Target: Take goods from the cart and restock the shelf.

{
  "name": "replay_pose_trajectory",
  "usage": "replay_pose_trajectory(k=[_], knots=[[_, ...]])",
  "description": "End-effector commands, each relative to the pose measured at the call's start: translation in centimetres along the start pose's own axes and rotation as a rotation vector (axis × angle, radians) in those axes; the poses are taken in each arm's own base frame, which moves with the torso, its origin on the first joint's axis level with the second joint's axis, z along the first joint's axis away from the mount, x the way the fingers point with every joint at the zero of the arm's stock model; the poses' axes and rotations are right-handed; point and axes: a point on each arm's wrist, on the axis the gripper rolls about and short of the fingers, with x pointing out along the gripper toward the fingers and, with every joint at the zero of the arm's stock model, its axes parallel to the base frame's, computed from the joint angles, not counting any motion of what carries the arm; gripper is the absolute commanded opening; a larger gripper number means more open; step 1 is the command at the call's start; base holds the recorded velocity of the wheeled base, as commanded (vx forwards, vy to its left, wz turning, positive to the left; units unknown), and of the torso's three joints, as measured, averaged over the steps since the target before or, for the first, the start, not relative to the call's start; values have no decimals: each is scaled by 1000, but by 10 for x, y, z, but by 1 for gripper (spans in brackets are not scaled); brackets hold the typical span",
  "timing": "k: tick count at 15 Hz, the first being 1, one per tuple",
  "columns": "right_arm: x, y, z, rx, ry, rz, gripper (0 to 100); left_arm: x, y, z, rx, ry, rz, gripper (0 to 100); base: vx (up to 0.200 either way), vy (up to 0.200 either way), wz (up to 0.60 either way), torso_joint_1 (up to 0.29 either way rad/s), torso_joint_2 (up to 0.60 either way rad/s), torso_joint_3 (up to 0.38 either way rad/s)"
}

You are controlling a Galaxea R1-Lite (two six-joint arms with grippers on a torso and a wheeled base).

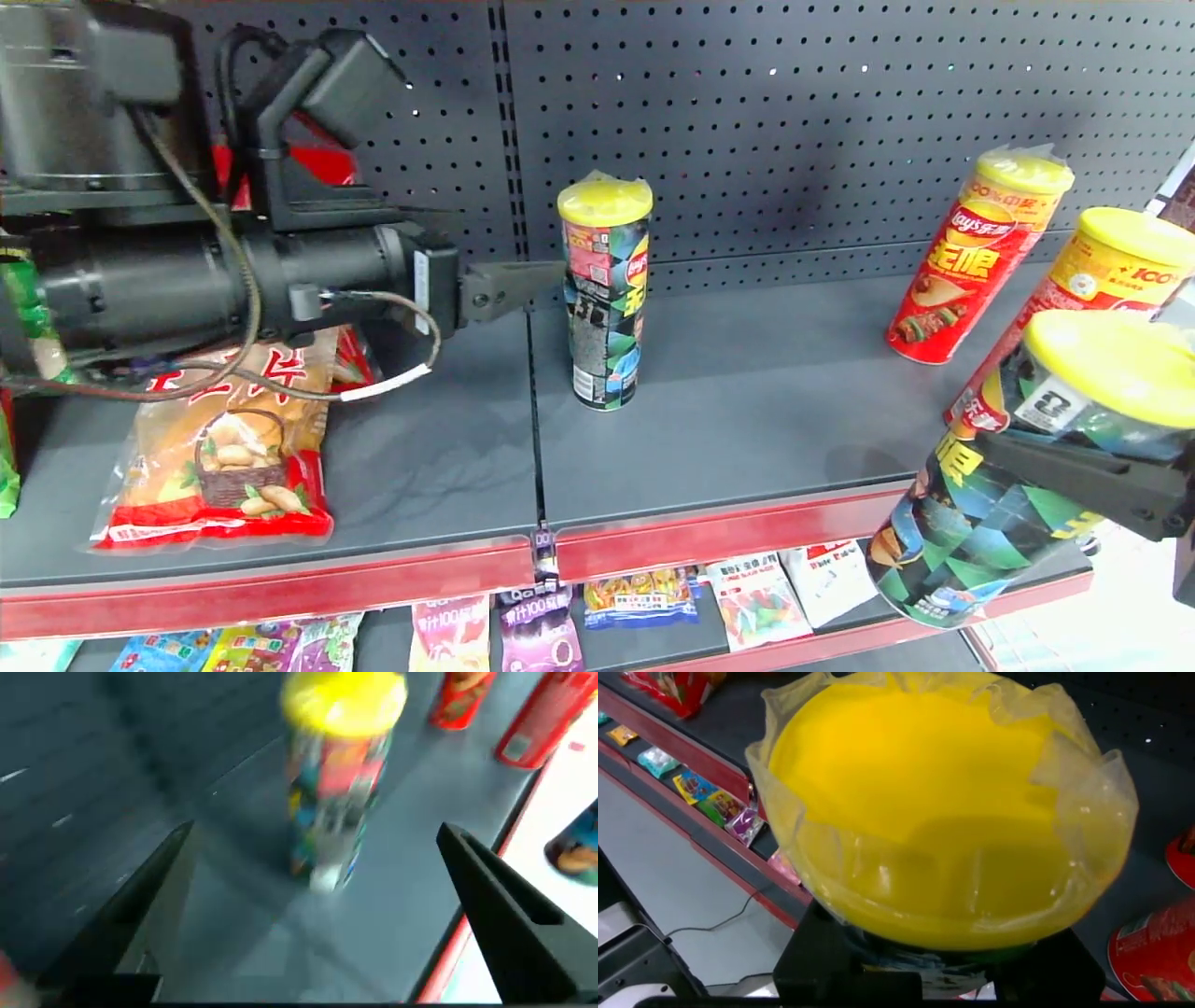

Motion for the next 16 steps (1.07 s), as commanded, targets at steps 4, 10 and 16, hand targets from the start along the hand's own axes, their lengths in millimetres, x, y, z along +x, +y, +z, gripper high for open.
replay_pose_trajectory(k=[4,10,16], knots=[[1,0,-2,4,9,1,0,47,-4,-14,-3,67,-2,100,0,0,0,0,0,0],[1,-1,-3,7,11,-3,0,72,-16,-5,8,47,31,100,0,0,0,0,0,0],[1,0,-3,9,13,-3,0,88,-22,-3,14,43,58,100,0,0,0,0,0,0]])
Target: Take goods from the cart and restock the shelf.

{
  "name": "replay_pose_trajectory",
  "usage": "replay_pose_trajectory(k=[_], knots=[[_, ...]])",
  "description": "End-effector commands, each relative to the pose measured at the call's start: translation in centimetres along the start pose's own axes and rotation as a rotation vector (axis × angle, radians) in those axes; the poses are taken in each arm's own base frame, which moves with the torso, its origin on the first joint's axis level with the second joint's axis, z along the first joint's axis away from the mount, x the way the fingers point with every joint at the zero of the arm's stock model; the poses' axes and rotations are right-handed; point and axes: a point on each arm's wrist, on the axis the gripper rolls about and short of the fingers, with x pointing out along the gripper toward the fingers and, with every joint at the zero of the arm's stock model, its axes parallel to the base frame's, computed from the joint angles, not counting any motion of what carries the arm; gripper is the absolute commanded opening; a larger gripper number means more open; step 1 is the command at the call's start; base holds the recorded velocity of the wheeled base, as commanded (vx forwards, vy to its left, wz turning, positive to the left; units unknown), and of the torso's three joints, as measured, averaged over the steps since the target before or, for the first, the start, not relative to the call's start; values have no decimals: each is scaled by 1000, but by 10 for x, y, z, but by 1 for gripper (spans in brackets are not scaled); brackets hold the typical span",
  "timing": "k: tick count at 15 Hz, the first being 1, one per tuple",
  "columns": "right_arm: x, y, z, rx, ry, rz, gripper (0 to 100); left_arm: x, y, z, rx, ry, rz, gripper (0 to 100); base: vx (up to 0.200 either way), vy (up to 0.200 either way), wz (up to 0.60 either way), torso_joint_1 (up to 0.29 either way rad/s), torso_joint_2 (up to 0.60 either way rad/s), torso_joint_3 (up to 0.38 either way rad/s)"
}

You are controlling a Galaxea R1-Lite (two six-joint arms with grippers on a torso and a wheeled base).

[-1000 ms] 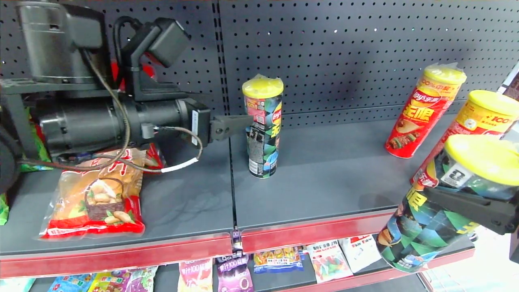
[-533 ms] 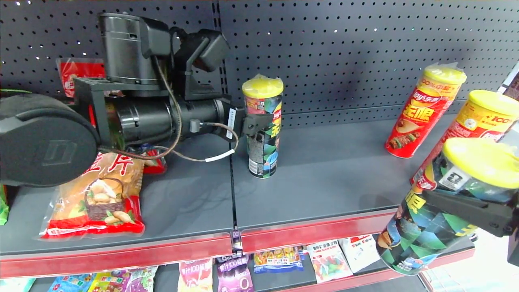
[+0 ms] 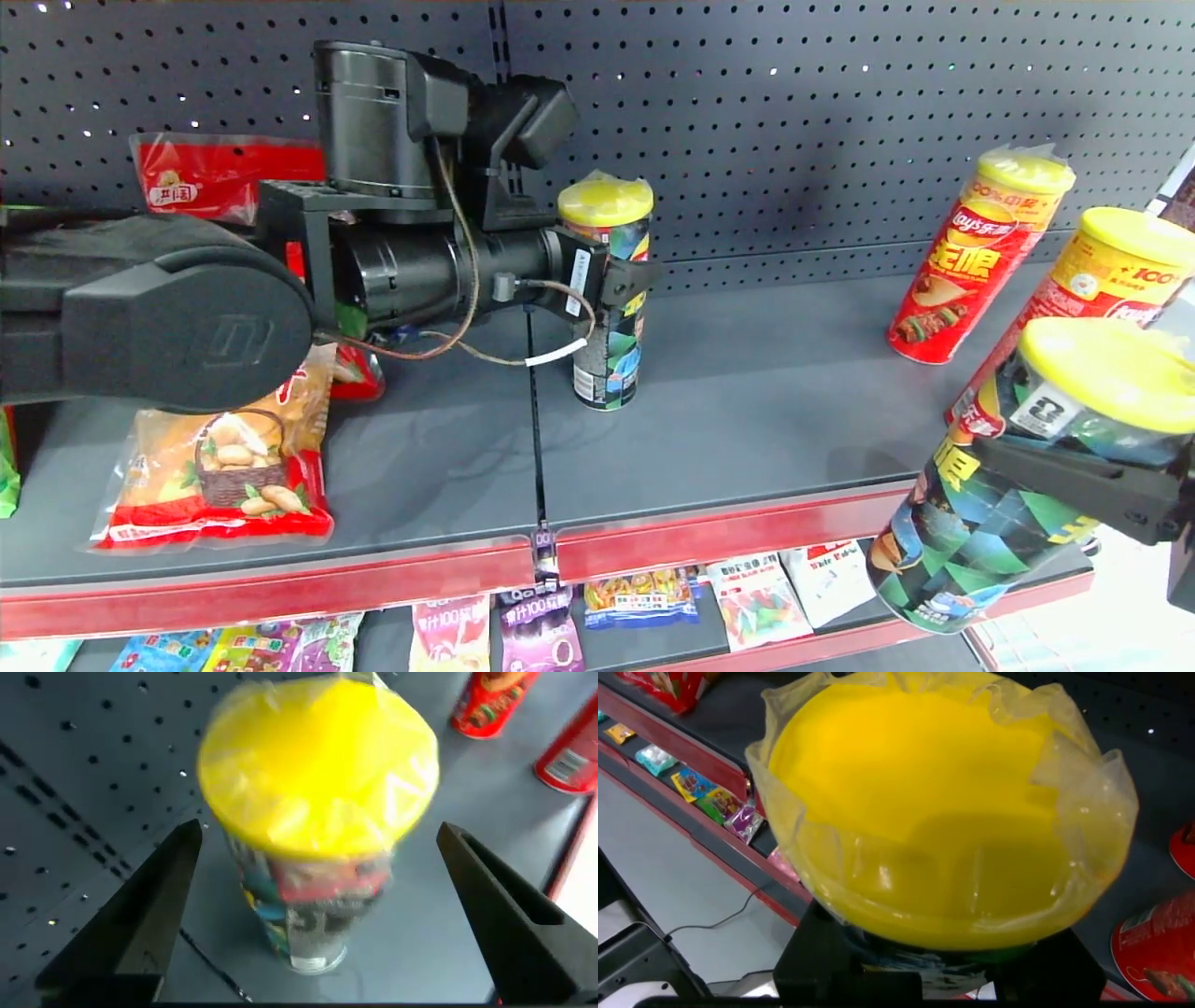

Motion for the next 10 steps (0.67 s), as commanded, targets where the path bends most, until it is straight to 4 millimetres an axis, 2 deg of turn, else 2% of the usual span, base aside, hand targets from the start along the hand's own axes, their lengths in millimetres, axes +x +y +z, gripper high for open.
replay_pose_trajectory(k=[1,7,8,10], knots=[[0,0,0,-1,-1,1,0,7,-2,-3,1,11,-4,100,0,0,0,0,0,0],[-1,-1,0,2,-2,-11,0,15,-3,-11,1,36,-8,100,0,0,0,0,0,0],[-1,-1,-1,2,0,-13,0,16,-3,-12,4,39,-10,0,0,0,0,0,0,0],[-1,-1,-1,2,0,-13,0,17,-3,-12,4,39,-10,0,0,0,0,0,0,0]])
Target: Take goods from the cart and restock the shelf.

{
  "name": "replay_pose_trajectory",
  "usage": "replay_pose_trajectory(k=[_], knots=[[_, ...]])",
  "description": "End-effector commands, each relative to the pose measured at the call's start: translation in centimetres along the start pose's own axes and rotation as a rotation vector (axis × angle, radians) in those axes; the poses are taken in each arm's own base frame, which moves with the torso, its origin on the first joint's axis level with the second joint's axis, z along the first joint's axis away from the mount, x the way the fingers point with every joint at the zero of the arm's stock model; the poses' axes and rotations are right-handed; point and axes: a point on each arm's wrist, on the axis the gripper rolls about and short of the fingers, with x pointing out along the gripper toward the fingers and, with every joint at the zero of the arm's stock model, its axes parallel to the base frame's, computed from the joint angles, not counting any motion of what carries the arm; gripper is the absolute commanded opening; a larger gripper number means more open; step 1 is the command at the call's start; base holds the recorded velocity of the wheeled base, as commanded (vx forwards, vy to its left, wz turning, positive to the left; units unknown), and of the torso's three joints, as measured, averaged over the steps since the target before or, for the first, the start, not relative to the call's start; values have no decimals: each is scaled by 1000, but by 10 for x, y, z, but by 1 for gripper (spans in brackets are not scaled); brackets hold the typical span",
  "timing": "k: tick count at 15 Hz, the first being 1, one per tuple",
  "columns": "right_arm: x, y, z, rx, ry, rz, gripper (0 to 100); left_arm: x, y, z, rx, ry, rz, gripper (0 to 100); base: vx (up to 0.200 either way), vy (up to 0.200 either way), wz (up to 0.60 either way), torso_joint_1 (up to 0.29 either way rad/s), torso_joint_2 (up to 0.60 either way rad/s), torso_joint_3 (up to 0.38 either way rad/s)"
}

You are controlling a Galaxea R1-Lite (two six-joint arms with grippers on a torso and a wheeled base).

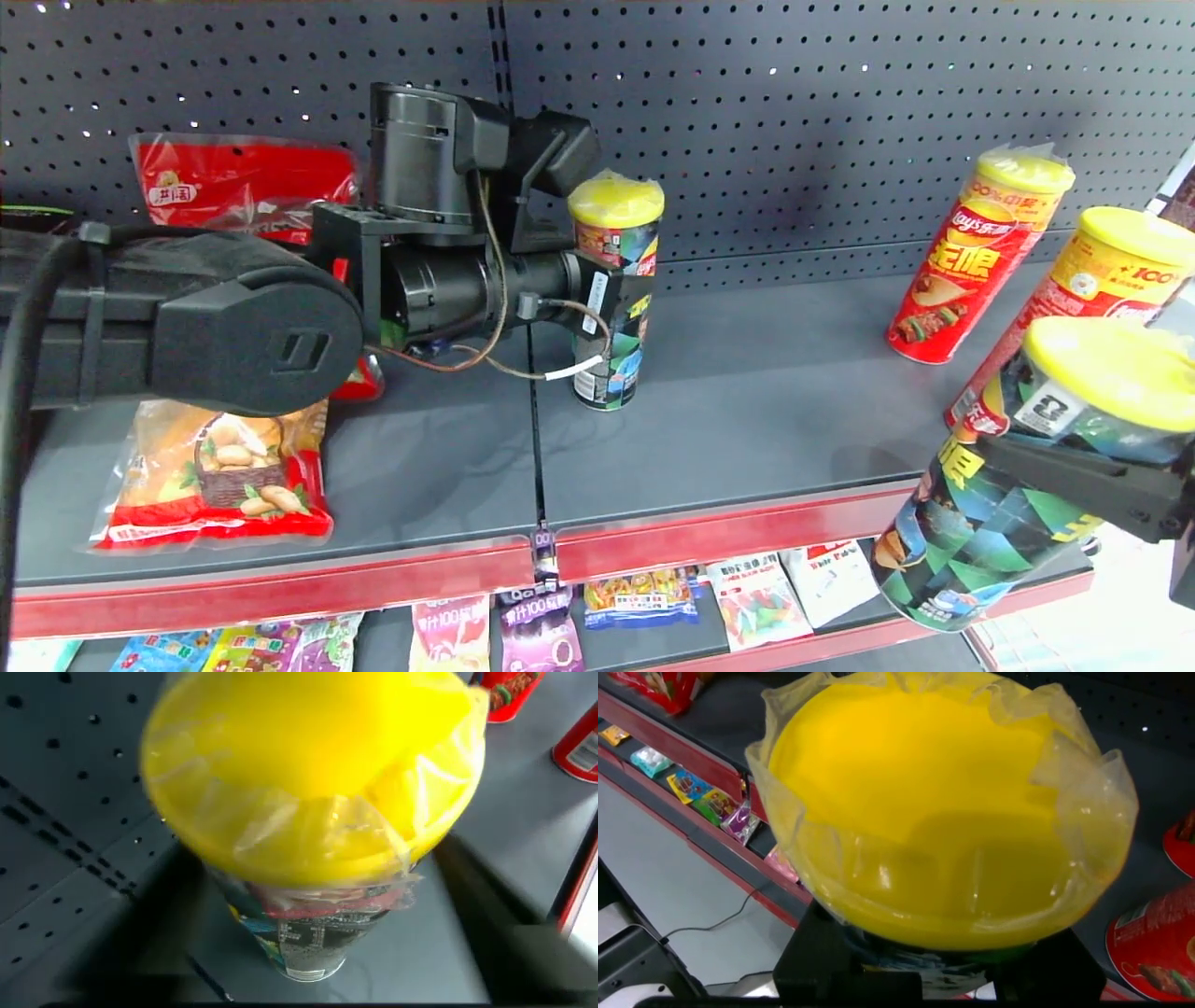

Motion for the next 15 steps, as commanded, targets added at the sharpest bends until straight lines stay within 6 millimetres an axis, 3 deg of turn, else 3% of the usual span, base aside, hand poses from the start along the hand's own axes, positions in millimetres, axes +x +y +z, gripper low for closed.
replay_pose_trajectory(k=[1,5,12,15], knots=[[0,0,0,0,1,3,0,-1,-1,0,0,-1,-5,0,0,0,0,0,0,0],[0,0,0,-1,-1,2,0,-10,-3,4,-1,-14,-24,0,0,0,0,0,0,0],[-2,1,0,-2,-8,1,0,-46,-6,7,25,-57,-280,0,0,0,0,0,0,0],[-3,1,1,-3,-12,-1,0,-44,9,-2,95,-67,-407,0,0,0,0,0,0,0]])
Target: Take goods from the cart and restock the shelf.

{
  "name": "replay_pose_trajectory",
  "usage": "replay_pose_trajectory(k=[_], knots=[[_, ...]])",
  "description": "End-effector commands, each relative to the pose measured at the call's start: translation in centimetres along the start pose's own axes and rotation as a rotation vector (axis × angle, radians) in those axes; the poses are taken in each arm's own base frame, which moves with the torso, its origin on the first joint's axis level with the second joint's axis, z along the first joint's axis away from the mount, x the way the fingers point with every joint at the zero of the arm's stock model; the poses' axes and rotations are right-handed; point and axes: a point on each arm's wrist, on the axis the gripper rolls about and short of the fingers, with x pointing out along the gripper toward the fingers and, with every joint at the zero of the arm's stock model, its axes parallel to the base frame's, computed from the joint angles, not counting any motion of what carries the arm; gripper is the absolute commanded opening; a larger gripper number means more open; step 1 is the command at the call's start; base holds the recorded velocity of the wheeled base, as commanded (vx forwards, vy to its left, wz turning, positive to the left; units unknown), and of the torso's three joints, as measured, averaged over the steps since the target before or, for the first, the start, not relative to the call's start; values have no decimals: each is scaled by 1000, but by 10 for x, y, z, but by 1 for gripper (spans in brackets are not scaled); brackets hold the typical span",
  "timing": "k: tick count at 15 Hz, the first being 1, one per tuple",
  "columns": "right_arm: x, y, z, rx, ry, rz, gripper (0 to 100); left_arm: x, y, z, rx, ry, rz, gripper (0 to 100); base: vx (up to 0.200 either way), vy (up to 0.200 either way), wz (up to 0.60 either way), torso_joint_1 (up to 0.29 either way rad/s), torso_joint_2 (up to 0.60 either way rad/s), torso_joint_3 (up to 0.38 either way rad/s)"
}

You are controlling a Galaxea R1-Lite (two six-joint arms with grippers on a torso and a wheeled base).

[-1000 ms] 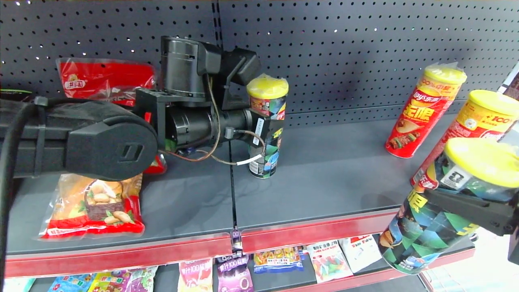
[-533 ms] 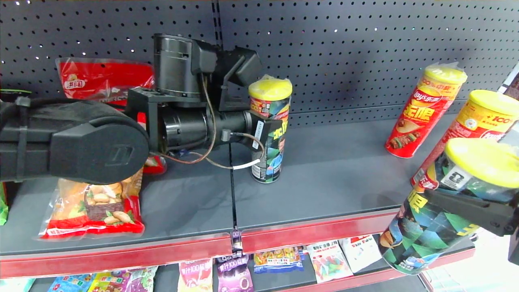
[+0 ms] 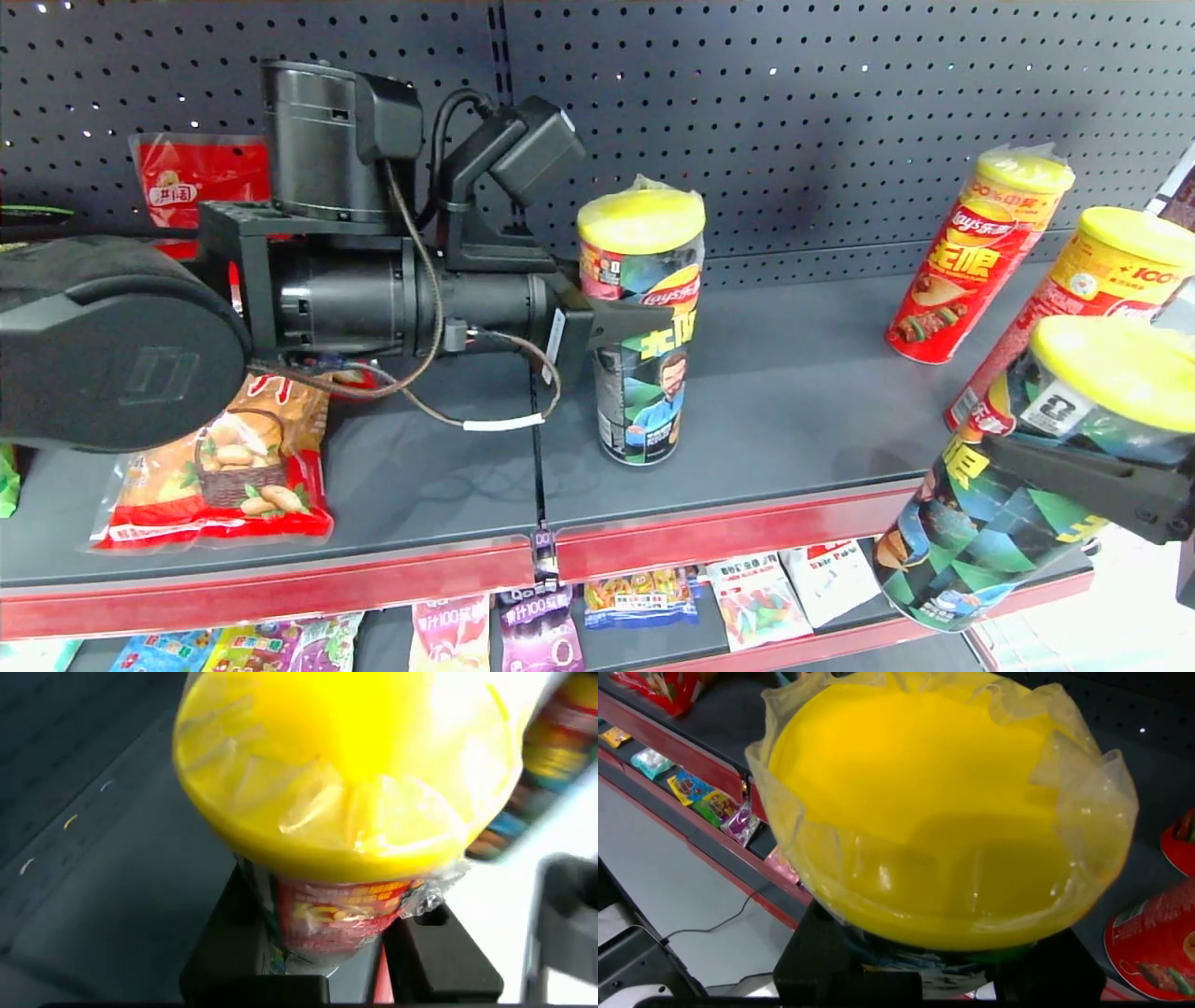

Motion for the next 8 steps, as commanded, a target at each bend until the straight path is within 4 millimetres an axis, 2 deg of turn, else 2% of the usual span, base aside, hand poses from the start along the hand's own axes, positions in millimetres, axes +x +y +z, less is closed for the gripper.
replay_pose_trajectory(k=[1,8], knots=[[-1,0,2,-4,-11,-1,0,-7,10,-3,17,-3,-6,0,0,0,0,0,0,0],[-2,0,3,-6,-14,-1,0,-6,15,-9,24,-35,-186,0,0,0,0,0,0,0]])
